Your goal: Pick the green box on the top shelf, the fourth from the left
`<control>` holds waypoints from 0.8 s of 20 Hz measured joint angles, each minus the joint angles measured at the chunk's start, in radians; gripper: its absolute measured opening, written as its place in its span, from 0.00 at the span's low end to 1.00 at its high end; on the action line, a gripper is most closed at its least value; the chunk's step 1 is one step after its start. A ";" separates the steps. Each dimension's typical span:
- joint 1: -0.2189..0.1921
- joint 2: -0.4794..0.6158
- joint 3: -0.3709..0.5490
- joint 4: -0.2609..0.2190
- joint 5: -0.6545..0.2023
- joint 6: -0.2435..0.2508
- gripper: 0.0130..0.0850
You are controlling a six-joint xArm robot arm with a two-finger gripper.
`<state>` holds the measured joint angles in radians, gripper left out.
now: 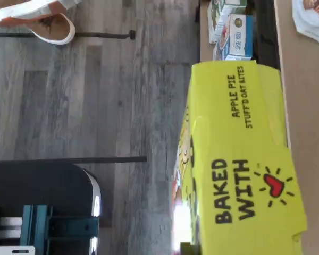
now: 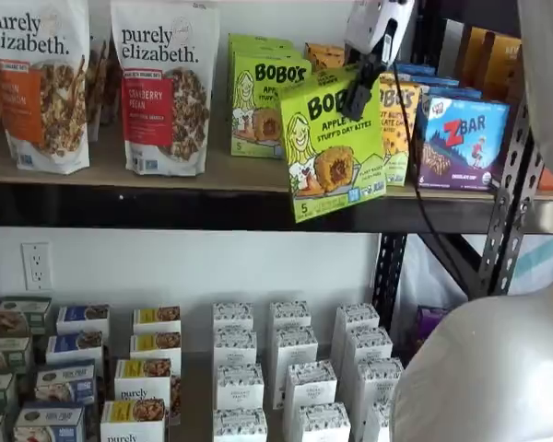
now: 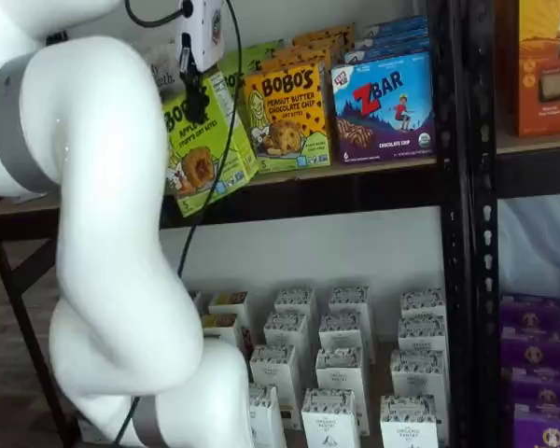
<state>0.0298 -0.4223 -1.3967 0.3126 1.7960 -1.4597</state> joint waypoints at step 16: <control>-0.049 -0.088 0.099 -0.009 0.019 -0.052 0.28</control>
<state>-0.0195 -0.5103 -1.2979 0.3040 1.8147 -1.5119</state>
